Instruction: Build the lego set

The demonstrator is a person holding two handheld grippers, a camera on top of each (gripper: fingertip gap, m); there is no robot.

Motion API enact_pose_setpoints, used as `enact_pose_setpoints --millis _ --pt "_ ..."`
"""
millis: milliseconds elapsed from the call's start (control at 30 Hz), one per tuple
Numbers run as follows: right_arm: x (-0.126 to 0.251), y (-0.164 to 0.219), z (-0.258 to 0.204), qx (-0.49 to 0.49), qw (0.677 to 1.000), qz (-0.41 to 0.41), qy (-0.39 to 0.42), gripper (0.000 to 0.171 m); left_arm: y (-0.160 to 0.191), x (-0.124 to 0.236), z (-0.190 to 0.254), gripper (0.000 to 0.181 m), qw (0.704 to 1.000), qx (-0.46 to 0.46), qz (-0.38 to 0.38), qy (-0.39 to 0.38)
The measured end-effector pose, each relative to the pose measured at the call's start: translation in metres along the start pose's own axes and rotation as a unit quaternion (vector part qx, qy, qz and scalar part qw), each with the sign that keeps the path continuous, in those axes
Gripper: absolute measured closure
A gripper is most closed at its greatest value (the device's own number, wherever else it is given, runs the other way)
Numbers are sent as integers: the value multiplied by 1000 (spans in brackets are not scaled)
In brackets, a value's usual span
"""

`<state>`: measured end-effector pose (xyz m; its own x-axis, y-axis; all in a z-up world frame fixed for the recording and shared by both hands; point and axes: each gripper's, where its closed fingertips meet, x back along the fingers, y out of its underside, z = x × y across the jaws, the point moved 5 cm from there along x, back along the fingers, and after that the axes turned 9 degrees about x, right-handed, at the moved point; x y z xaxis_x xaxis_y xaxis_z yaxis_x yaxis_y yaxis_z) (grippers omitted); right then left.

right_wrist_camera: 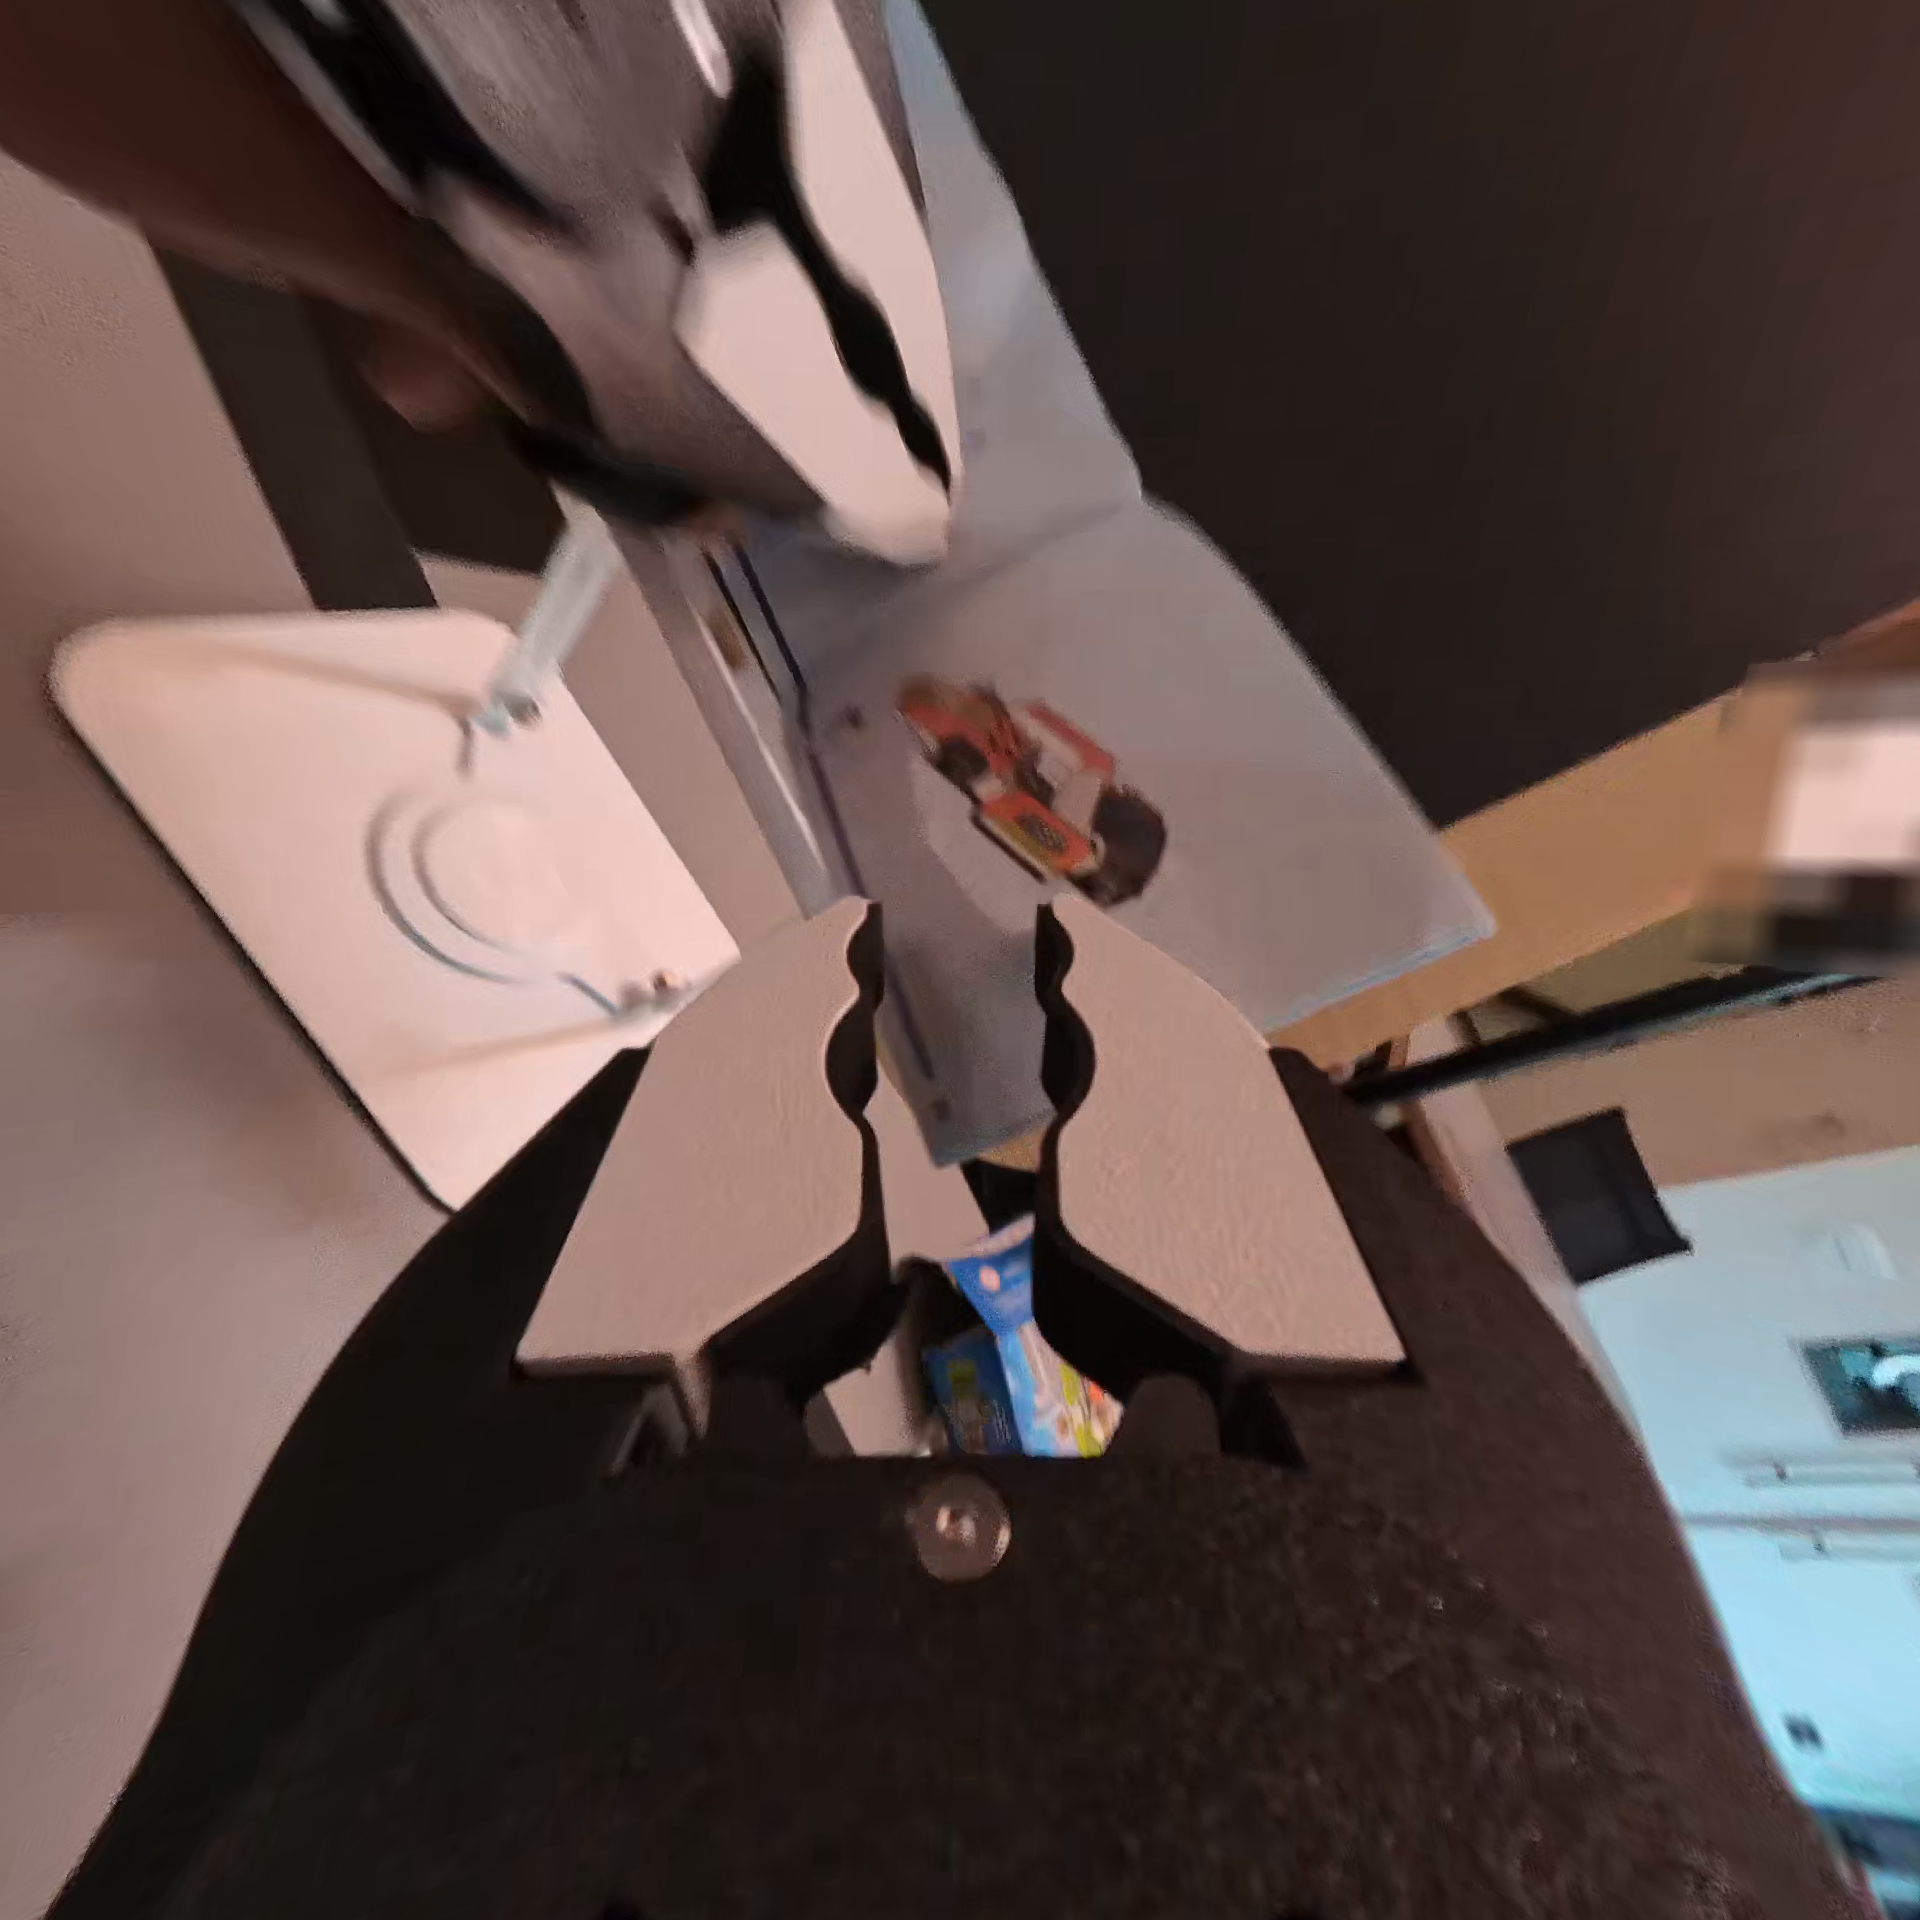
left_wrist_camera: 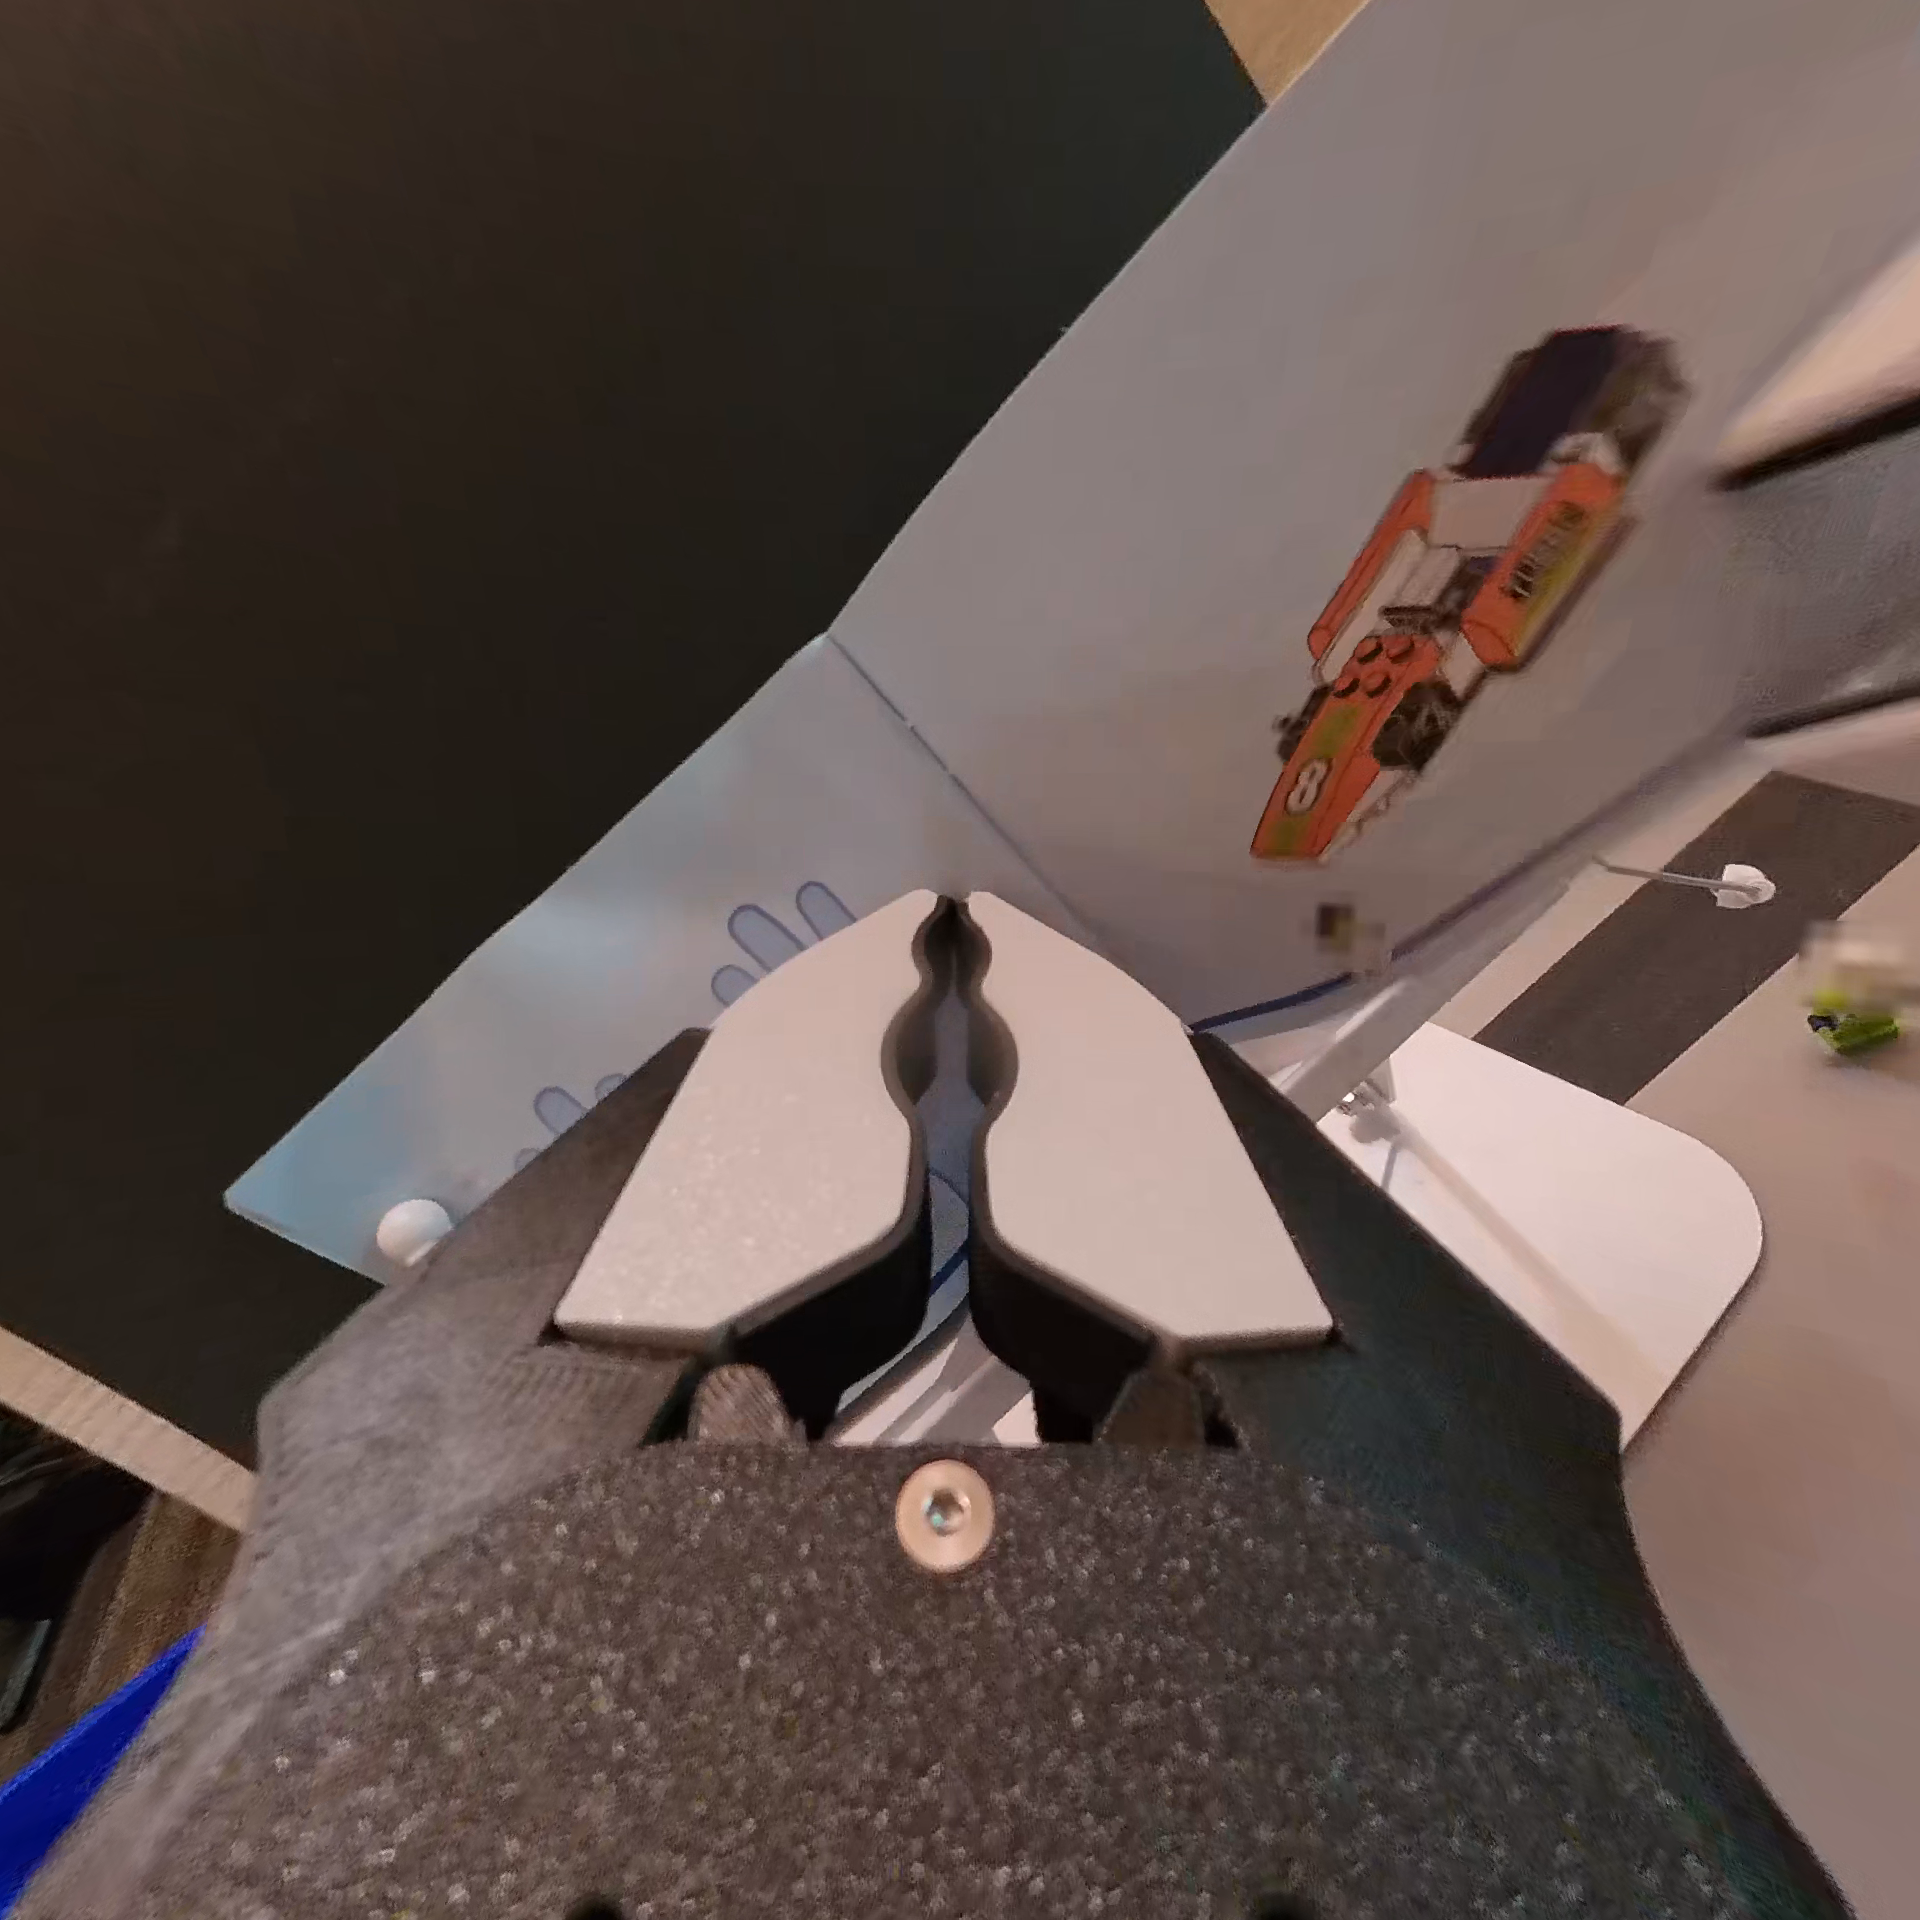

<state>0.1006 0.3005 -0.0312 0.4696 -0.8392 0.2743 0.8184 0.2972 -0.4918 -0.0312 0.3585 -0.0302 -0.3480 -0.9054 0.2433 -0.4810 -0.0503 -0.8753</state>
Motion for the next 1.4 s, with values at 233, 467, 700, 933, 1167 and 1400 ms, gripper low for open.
enact_pose_setpoints --millis 233,467,700,933,1167,1400 --pt "-36 41 15 -56 997 -32 -40 145 0 3 -1 181 1000 -5 0 11" --pt "-36 42 12 -26 999 -35 -16 147 -16 13 23 181 998 -25 29 43" --pt "-34 46 12 -2 999 -38 -24 143 -3 -9 34 181 996 -59 -30 52" --pt "-32 44 24 156 986 -41 -45 116 -2 -8 34 181 996 -73 -27 48" --pt "-40 43 30 277 956 -71 -67 97 -1 -9 33 181 996 -74 -19 56" --pt "-39 41 36 289 954 -50 -64 120 -1 -8 33 181 995 -69 -11 68"
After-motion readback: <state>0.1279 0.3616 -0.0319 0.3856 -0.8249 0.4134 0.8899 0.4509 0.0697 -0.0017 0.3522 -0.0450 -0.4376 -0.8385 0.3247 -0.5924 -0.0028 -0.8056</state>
